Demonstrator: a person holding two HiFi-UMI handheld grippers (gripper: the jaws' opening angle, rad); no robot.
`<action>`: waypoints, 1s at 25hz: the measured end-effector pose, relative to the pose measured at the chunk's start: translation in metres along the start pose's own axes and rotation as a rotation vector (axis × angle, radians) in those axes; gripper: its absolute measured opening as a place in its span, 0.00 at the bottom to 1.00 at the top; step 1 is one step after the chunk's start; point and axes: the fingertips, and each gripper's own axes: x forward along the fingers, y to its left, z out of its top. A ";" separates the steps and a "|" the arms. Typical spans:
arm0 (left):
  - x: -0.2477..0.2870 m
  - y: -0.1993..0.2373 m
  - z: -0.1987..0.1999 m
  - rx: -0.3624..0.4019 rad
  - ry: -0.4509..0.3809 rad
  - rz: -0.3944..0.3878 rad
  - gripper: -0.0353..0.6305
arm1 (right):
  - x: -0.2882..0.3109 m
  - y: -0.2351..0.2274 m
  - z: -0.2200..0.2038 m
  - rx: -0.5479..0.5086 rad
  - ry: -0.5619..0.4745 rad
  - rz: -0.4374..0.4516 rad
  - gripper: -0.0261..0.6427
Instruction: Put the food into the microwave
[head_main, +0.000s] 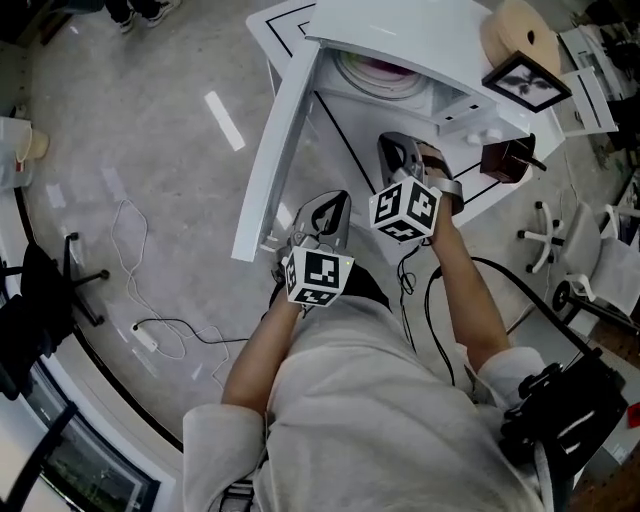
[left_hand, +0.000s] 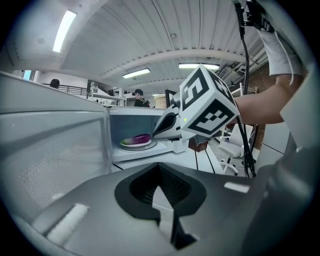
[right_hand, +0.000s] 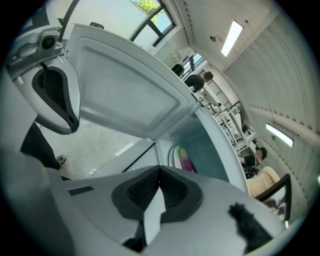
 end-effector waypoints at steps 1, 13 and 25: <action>-0.003 0.000 0.002 0.003 -0.010 -0.005 0.06 | -0.007 0.002 0.003 0.001 -0.001 -0.007 0.06; -0.008 -0.005 0.017 0.014 -0.068 -0.036 0.06 | -0.059 0.025 0.020 0.016 -0.016 -0.040 0.06; -0.013 -0.013 0.024 0.027 -0.091 -0.045 0.06 | -0.081 0.029 0.018 0.027 -0.033 -0.080 0.05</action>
